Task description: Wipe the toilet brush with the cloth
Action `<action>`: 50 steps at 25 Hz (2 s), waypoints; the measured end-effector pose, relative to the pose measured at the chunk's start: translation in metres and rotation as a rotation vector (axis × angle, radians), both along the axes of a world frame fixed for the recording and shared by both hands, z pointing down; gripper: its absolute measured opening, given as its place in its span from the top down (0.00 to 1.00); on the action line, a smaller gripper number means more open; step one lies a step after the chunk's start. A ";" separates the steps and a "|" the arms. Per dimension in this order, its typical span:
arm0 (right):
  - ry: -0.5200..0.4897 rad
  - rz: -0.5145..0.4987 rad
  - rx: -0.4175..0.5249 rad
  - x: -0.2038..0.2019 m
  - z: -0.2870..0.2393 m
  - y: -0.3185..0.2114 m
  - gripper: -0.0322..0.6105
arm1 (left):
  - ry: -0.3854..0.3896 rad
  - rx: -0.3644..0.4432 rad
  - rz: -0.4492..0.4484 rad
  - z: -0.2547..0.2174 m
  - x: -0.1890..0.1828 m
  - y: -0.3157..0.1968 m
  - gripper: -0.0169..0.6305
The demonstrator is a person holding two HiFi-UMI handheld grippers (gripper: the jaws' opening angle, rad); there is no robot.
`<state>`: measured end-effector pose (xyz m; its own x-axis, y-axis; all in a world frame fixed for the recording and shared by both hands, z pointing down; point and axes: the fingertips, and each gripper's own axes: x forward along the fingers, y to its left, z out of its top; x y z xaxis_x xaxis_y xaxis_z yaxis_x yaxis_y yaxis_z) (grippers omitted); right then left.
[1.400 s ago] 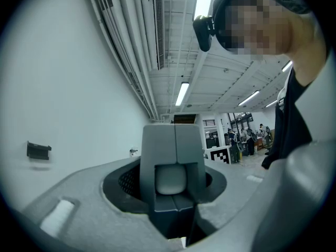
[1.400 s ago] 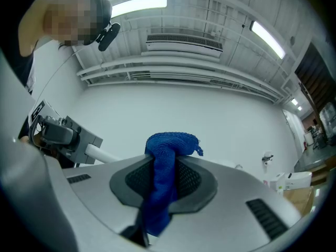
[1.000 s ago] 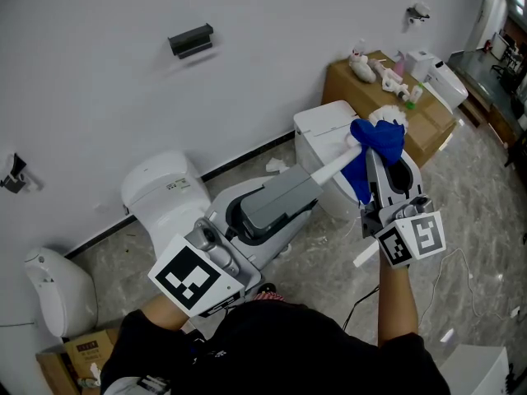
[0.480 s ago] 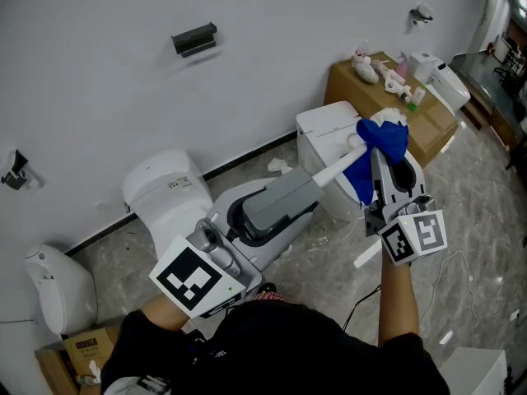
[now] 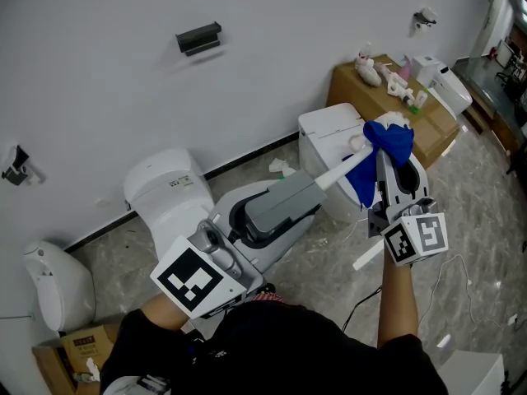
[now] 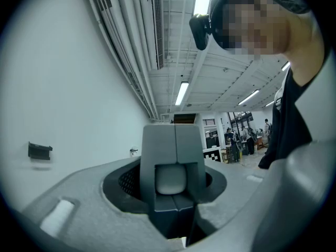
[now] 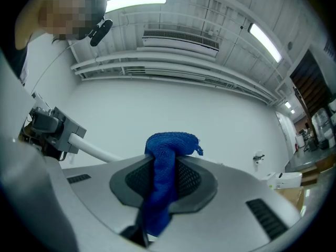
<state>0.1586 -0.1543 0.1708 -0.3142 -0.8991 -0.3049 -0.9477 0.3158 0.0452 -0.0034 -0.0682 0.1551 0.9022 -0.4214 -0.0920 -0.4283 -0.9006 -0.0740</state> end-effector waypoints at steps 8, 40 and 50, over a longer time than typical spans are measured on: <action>0.000 0.015 0.002 0.003 0.004 0.003 0.83 | 0.001 -0.010 0.006 0.005 0.000 0.002 0.69; -0.007 -0.224 0.128 -0.065 -0.058 0.057 0.83 | -0.028 -0.013 0.002 0.017 0.002 -0.012 0.69; 0.006 -0.350 0.120 -0.108 -0.061 0.063 0.83 | -0.039 -0.005 0.011 0.018 0.005 -0.013 0.69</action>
<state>0.0507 -0.0910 0.1101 -0.5988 -0.6945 -0.3989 -0.7826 0.6132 0.1070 0.0013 -0.0808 0.1732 0.9095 -0.4123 -0.0542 -0.4156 -0.9055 -0.0860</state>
